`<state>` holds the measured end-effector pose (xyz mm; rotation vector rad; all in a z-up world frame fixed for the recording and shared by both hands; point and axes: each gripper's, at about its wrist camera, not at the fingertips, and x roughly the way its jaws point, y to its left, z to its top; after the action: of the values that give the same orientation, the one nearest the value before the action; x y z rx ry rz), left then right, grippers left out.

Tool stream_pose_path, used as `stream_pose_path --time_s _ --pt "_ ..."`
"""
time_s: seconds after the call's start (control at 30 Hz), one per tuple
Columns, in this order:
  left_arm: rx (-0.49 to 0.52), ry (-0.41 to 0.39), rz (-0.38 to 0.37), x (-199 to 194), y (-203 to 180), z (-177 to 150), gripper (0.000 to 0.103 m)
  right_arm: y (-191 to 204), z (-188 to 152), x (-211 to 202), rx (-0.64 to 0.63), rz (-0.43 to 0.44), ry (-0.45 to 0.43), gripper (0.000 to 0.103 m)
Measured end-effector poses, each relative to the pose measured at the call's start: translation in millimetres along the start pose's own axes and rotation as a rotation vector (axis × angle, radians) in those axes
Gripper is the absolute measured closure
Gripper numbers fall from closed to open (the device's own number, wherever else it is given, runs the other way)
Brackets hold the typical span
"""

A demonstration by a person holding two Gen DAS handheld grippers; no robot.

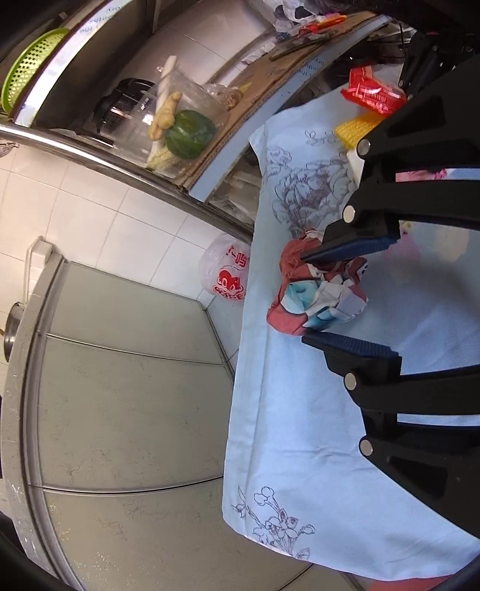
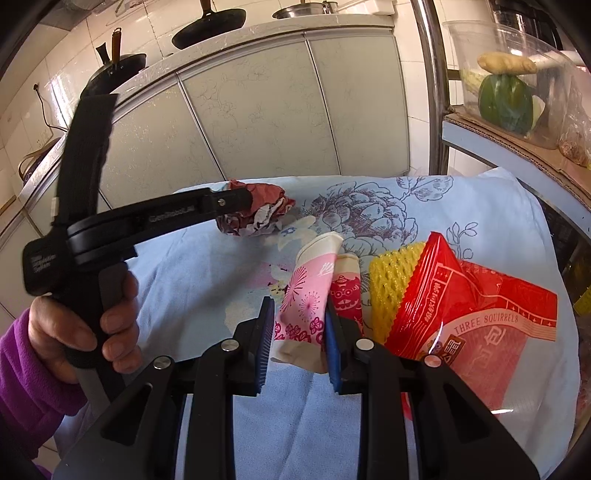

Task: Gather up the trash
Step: 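Grasp the crumpled red-and-white wrapper with the left tool while the right tool grasps the pink paper cup, then carry the wrapper and pink paper cup with both tools over the pink bucket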

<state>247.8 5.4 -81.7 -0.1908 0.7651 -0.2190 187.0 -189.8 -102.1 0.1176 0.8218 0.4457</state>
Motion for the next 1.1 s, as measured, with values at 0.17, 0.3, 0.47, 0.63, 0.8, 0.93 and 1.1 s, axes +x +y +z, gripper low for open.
stream_pose_path --time_s 0.17,0.3,0.47,0.63,0.8,0.93,1.1 --pt "0.002 -0.049 0.021 -35 -1 -9 0.066 2 -1 0 -0.016 -0.002 0.001 0.077" --pt "-0.003 -0.078 0.045 -67 4 -20 0.067 8 -2 -1 -0.042 -0.001 0.005 0.077" --pt "0.007 -0.109 0.085 -104 5 -33 0.067 14 -4 -4 -0.07 0.0 0.0 0.077" --pt "-0.003 -0.135 0.135 -140 13 -45 0.066 23 -6 -7 -0.102 0.006 -0.013 0.077" --pt "-0.022 -0.154 0.183 -171 23 -58 0.066 41 -10 -10 -0.163 -0.006 -0.025 0.077" --pt "-0.041 -0.161 0.222 -191 34 -70 0.066 62 -18 -13 -0.219 -0.007 -0.025 0.077" --pt "-0.066 -0.179 0.26 -212 46 -83 0.067 87 -26 -21 -0.263 0.016 -0.023 0.077"
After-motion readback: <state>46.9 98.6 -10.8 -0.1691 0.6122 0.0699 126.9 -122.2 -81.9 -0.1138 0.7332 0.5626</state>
